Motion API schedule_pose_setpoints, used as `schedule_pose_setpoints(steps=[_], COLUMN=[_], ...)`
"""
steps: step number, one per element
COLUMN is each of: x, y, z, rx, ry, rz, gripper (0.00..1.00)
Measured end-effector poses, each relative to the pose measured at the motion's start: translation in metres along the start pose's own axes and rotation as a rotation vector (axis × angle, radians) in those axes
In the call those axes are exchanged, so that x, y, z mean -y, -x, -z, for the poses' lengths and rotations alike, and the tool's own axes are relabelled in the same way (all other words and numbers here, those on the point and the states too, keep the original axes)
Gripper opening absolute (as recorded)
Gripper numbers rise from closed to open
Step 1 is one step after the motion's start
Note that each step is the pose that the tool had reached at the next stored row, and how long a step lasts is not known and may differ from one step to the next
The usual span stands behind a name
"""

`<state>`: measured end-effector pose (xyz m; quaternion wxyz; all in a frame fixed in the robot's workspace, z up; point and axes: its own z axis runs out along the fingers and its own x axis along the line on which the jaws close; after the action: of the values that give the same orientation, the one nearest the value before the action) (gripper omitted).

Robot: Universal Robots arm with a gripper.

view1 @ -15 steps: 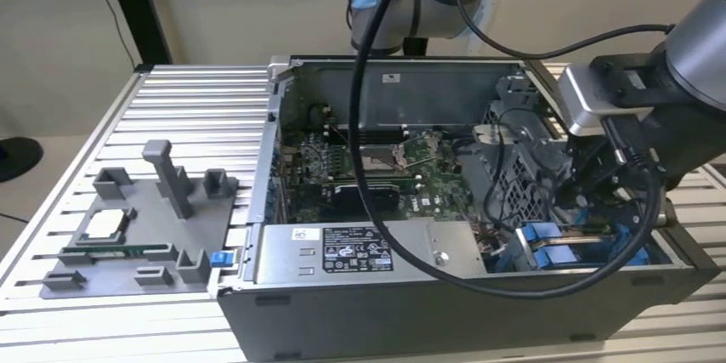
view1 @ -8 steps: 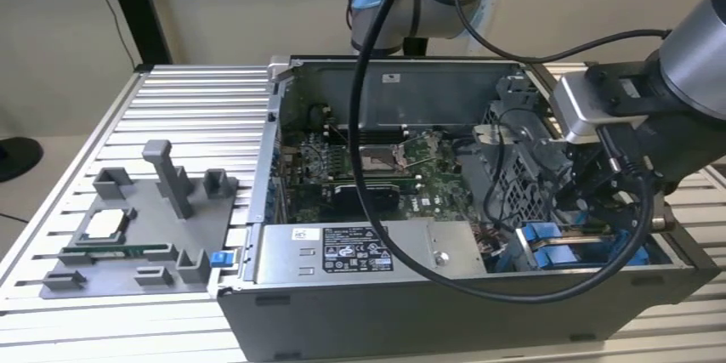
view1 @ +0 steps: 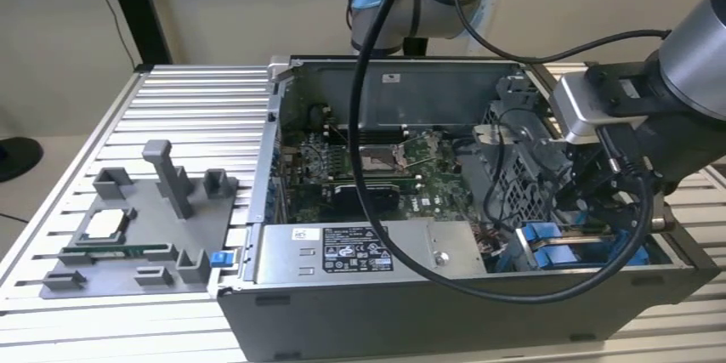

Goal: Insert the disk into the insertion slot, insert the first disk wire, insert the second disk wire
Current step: 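Insert the second disk wire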

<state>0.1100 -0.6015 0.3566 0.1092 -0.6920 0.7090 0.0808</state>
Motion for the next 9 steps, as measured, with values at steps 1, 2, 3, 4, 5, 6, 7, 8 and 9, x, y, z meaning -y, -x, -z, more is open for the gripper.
schedule_pose_setpoints(steps=[1,2,3,4,5,6,7,8,9], x=[0.0,0.0,0.0,0.0,0.0,-0.0001,-0.0001,-0.0001,-0.0001], y=[0.0,0.0,0.0,-0.0001,-0.0003,-0.0003,-0.0004,-0.0006,-0.0007], z=[0.0,0.0,-0.0002,-0.0005,-0.0008,-0.0012,-0.0016,-0.0021,-0.0025], rx=[0.0,-0.0001,-0.0003,-0.001,-0.0029,-0.0071,-0.0137,-0.0216,-0.0303], ry=[0.0,0.0,-0.0002,-0.0008,-0.0015,-0.0028,-0.0041,-0.005,-0.0057], rz=[0.0,0.0,0.0,0.0,0.001,0.001,0.002,0.002,0.003], gripper=[0.0,0.0,0.0,0.0,0.0,0.0,0.0,0.0,0.0])
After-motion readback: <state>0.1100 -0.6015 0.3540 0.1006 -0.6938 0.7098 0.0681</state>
